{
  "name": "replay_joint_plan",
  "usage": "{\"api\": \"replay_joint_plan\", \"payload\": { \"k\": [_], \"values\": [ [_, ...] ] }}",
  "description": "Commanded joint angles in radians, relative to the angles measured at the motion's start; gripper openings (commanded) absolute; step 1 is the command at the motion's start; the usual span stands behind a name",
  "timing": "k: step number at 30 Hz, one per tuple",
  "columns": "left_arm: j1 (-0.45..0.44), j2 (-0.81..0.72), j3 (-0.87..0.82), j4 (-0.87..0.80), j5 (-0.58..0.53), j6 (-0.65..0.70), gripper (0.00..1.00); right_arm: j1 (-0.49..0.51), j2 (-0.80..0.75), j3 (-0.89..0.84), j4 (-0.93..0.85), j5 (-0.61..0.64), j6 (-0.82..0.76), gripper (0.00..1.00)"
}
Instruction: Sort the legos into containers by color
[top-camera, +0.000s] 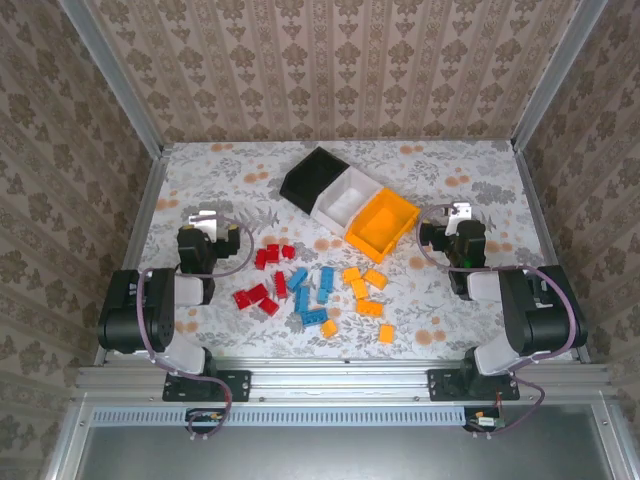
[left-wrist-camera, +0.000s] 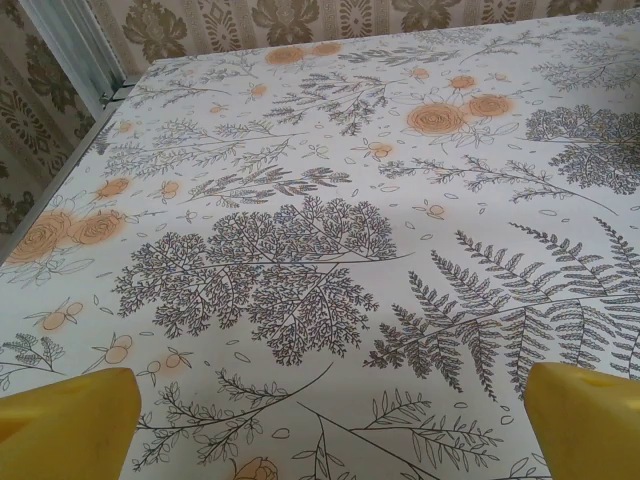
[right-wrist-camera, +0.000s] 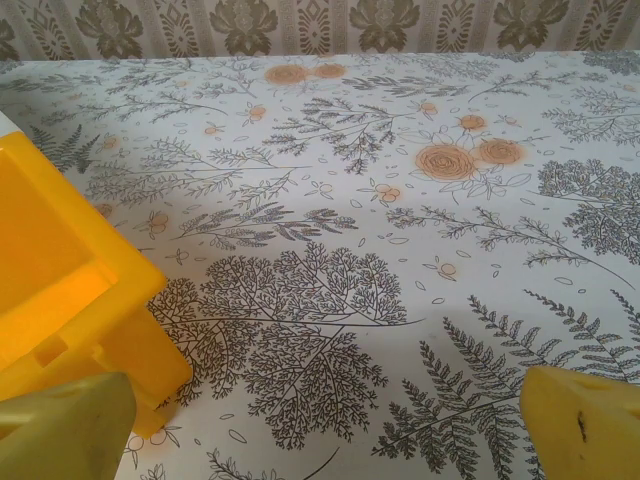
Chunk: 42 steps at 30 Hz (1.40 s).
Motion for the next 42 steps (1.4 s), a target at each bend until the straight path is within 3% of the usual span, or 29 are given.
{"api": "replay_joint_plan", "payload": {
  "k": [1,19,34,38,42],
  "values": [
    [0.003,-0.003,0.024,-0.018,0.018,0.022,1.00,-0.001,0.008,0.000,0.026,0.009,-0.002,1.00],
    [0.041,-0.003,0.033,-0.034,0.066,-0.010,1.00,-0.004,0.009,0.003,0.022,0.001,0.001,1.00],
    [0.035,-0.006,0.038,-0.045,0.041,-0.008,1.00,-0.005,0.006,0.000,0.026,0.001,0.001,1.00],
    [0.031,-0.076,0.103,-0.207,-0.006,-0.023,1.00,-0.005,-0.036,0.028,-0.058,0.054,0.021,1.00],
    [0.016,-0.144,0.189,-0.408,-0.098,-0.039,1.00,-0.001,-0.124,0.143,-0.332,0.110,0.035,0.99]
  ]
}}
